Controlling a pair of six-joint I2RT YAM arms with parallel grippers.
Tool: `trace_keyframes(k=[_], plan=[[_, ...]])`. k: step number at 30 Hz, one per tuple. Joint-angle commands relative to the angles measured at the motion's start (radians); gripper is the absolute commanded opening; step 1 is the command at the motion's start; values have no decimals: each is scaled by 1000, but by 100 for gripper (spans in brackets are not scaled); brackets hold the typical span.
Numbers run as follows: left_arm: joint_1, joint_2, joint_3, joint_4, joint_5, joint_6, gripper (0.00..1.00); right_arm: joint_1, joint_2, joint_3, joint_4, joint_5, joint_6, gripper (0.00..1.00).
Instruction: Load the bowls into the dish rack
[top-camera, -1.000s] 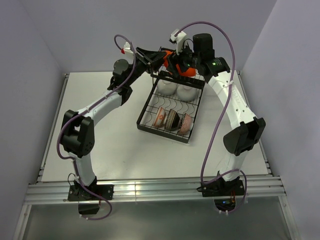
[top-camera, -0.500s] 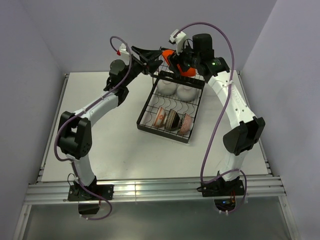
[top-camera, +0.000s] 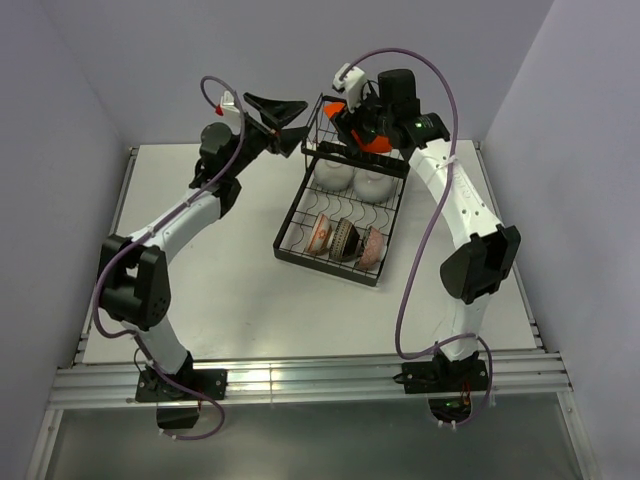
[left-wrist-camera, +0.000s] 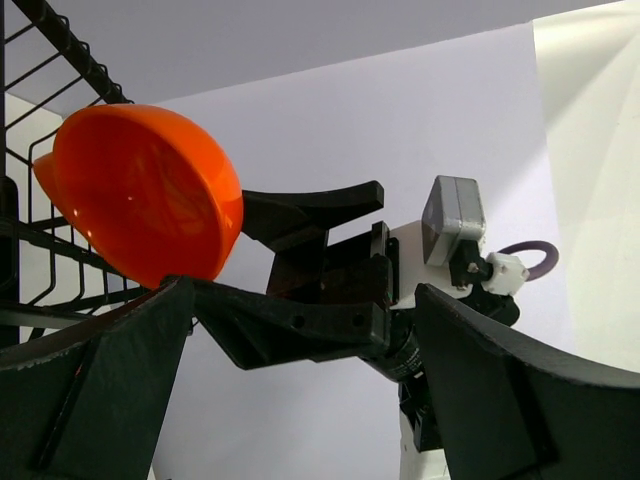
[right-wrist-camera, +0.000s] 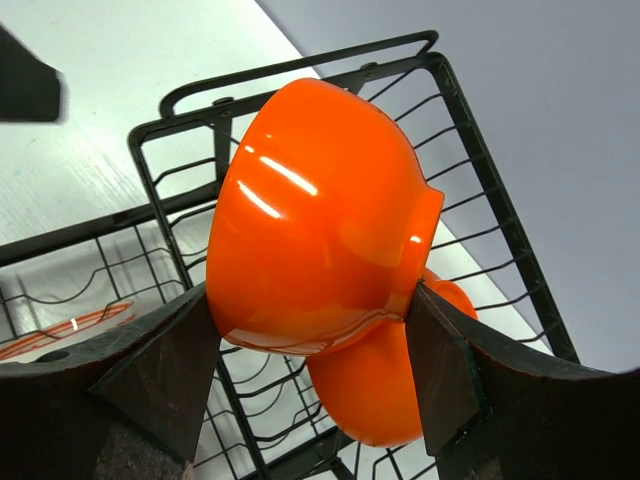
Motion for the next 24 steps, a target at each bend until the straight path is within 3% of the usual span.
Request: trace_keyframes(k=[1,15,22,24], plan=[[23,-78,-22,20,30,11,98,4,10,64,47,38,-33,0],[79,-131,-60,15,62,14,100,65,-24,15,-12,204,-229,0],[92,-150,-74,23,77,22,99,88,22,70,-56,262,-292,0],[95,-151,-78,23,77,27,100,96,32,87,-68,284,-300,8]])
